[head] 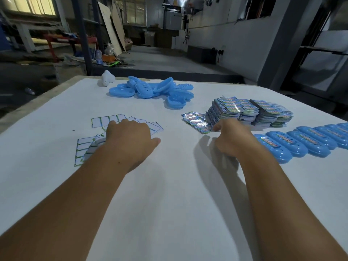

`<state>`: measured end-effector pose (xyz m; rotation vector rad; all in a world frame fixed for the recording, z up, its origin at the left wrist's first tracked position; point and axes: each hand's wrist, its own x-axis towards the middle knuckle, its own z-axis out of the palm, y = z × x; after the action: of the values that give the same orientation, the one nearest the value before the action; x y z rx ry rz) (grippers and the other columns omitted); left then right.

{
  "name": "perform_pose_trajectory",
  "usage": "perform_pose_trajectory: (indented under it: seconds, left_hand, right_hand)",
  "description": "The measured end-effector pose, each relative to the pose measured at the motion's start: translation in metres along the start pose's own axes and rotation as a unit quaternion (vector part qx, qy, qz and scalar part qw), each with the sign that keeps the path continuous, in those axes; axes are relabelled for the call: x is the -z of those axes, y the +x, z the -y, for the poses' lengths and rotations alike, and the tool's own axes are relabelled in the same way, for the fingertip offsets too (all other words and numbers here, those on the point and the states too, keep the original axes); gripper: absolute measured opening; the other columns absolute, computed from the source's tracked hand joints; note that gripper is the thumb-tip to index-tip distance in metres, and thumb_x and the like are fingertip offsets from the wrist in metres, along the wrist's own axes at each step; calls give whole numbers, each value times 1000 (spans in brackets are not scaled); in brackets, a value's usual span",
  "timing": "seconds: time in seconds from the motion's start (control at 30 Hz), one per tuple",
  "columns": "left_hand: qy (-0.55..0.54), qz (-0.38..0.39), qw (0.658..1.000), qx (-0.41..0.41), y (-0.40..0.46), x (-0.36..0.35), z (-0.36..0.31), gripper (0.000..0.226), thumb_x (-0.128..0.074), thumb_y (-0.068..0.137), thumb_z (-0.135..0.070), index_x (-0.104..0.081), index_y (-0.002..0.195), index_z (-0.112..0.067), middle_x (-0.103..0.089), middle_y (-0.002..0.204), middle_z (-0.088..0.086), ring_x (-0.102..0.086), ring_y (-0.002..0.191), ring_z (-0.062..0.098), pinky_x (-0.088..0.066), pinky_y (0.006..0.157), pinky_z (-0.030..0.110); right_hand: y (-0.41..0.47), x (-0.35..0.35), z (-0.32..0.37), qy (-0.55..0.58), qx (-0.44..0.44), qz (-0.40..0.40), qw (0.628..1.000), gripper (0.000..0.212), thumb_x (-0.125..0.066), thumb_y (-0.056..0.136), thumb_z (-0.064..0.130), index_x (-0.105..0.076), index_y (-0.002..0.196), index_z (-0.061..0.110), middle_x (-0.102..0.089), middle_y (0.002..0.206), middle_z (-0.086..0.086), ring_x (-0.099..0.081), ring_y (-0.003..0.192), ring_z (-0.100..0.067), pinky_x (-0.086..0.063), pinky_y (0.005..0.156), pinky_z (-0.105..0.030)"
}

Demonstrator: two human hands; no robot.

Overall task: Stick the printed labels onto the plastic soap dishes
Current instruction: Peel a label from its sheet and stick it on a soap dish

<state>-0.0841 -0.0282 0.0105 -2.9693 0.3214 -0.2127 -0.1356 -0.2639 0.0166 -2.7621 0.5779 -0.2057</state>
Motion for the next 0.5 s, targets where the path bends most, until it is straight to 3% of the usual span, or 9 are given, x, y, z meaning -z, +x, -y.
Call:
perform_pose_trajectory:
  seconds: [0.1, 0.3, 0.4, 0.5]
  left_hand:
    - [-10, 7, 1000, 21, 3, -3, 4, 46, -30, 96, -65, -51, 96, -24, -61, 108, 3, -49, 102, 23, -36, 93, 43]
    - [-44, -30, 998, 46, 10, -8, 10, 55, -30, 99, -62, -57, 125, -22, -56, 131, 6, -46, 125, 27, -35, 100, 46]
    - [-124, -102, 987, 30, 18, -8, 10, 43, -36, 101, -52, -58, 124, -24, -61, 125, 3, -52, 118, 25, -38, 97, 44]
    - [-329, -183, 926, 35, 22, -9, 13, 30, -44, 101, -41, -67, 107, -22, -70, 101, -2, -62, 97, 22, -49, 89, 42]
  right_hand:
    - [0, -8, 5, 15, 20, -8, 1000, 51, -62, 86, 12, -61, 134, 25, -60, 136, -8, -52, 126, -36, -47, 103, -38]
    - [4, -23, 31, 43, 111, -63, 991, 40, -62, 90, 22, -64, 130, 22, -61, 128, -7, -55, 120, -30, -45, 100, -37]
    - [17, -32, 54, 40, 152, -74, 985, 47, -58, 93, 24, -55, 140, 20, -55, 137, -7, -51, 126, -31, -43, 104, -38]
    - [39, -43, 76, 67, 153, -62, 984, 54, -56, 96, 25, -45, 148, 17, -48, 148, -6, -47, 132, -30, -39, 109, -41]
